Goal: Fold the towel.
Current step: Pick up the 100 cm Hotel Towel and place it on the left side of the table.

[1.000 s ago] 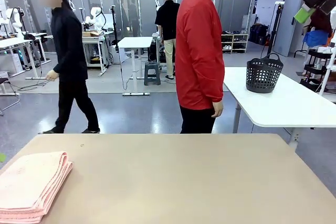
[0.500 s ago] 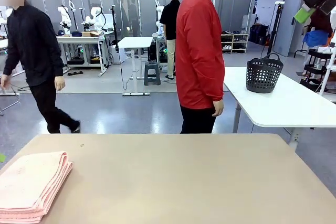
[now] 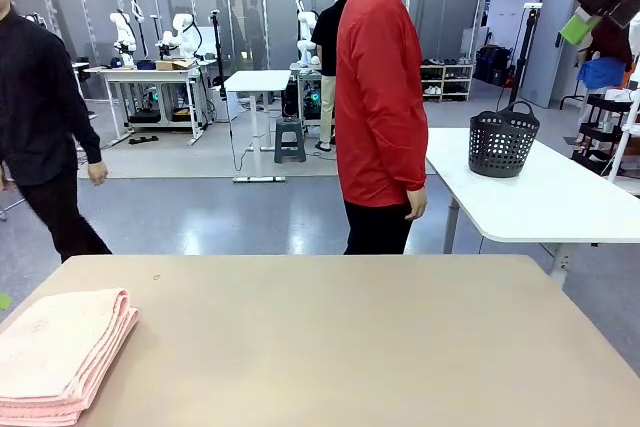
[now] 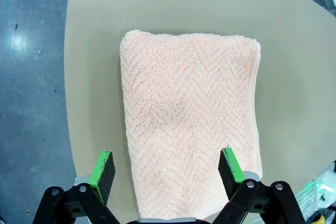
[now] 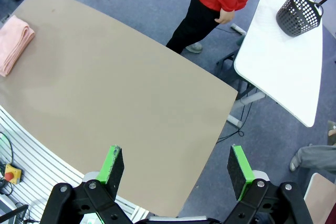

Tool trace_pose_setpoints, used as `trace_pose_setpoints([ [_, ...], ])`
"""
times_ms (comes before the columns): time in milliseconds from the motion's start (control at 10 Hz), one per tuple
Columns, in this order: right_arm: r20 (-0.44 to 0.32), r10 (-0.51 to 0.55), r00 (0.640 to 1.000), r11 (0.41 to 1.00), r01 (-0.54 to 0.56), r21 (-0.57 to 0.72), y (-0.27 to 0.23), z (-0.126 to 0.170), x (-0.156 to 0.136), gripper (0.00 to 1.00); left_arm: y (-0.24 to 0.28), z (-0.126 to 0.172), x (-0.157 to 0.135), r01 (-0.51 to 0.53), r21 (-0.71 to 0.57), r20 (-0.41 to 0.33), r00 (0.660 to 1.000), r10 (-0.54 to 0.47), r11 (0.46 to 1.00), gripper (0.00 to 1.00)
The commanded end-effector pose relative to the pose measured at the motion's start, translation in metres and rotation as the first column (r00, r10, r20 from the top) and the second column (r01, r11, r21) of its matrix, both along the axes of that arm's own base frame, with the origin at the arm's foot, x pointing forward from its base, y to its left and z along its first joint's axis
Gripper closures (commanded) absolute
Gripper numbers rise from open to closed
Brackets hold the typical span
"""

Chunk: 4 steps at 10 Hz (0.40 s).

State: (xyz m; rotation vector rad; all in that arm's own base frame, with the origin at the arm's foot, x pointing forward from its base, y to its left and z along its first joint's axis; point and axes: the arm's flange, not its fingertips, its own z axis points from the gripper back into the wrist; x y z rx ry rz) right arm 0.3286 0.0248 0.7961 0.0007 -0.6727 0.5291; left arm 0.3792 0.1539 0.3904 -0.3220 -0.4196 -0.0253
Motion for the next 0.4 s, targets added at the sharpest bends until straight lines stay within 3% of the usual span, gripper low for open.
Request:
trace_pose_setpoints([
  [0, -0.002, 0.01, 1.0, 1.0, -0.01, -0.008, -0.001, -0.0002, -0.0013, 0.0, 0.0005, -0.0005, -0.0004, 0.003, 0.016, -0.006, 1.0, -0.003, 1.0, 0.0],
  [300, -0.002, 0.01, 1.0, 1.0, -0.01, -0.008, -0.001, -0.0002, -0.0013, 0.0, 0.0005, -0.0005, -0.0004, 0.003, 0.016, -0.006, 1.0, -0.003, 1.0, 0.0],
])
